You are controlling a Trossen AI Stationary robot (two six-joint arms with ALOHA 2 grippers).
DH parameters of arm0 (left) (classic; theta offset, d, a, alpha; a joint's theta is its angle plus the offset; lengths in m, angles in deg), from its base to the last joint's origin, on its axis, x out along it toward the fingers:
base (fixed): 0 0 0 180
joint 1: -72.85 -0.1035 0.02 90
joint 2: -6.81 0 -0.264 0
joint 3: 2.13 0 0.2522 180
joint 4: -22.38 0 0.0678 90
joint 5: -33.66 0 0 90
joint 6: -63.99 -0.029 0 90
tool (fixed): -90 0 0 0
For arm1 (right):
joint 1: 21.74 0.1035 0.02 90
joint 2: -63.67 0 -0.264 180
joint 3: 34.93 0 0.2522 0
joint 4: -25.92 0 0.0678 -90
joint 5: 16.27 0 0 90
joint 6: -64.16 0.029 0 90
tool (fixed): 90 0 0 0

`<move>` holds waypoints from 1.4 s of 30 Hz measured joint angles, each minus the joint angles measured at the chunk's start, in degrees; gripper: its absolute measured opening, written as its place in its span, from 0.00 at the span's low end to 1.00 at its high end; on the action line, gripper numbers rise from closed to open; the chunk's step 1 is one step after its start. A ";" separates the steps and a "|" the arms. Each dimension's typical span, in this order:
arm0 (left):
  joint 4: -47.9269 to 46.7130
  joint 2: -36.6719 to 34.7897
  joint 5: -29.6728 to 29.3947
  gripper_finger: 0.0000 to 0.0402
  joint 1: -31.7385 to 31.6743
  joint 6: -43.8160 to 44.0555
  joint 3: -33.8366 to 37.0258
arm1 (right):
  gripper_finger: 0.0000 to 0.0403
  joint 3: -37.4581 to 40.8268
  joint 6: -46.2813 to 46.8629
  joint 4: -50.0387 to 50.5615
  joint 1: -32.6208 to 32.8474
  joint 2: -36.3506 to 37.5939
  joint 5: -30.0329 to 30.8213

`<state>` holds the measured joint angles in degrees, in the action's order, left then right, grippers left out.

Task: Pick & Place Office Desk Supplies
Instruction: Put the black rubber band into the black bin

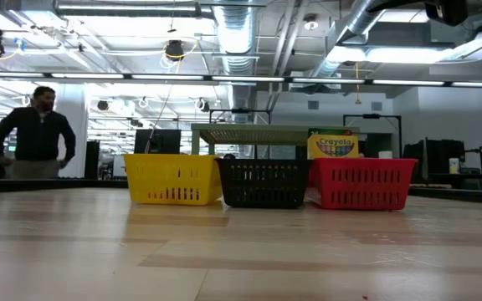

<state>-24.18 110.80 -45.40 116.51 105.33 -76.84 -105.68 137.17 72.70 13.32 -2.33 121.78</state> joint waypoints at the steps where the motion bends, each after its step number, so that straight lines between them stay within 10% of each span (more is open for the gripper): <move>1: 0.34 0.00 0.07 0.02 -0.47 -0.02 0.00 | 0.43 0.00 0.01 -0.01 0.14 0.00 0.03; 22: 1.97 -12.19 -2.74 0.01 -22.23 -19.59 -0.02 | 0.43 0.00 -0.11 -0.02 0.18 0.00 1.56; 42: 27.36 -9.66 -7.81 0.01 -42.03 -24.82 -0.13 | 0.43 0.00 -1.49 0.47 -0.49 0.02 1.54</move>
<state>3.17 101.14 -53.21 74.49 80.51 -76.97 -105.68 135.69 73.17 12.83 -2.31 123.32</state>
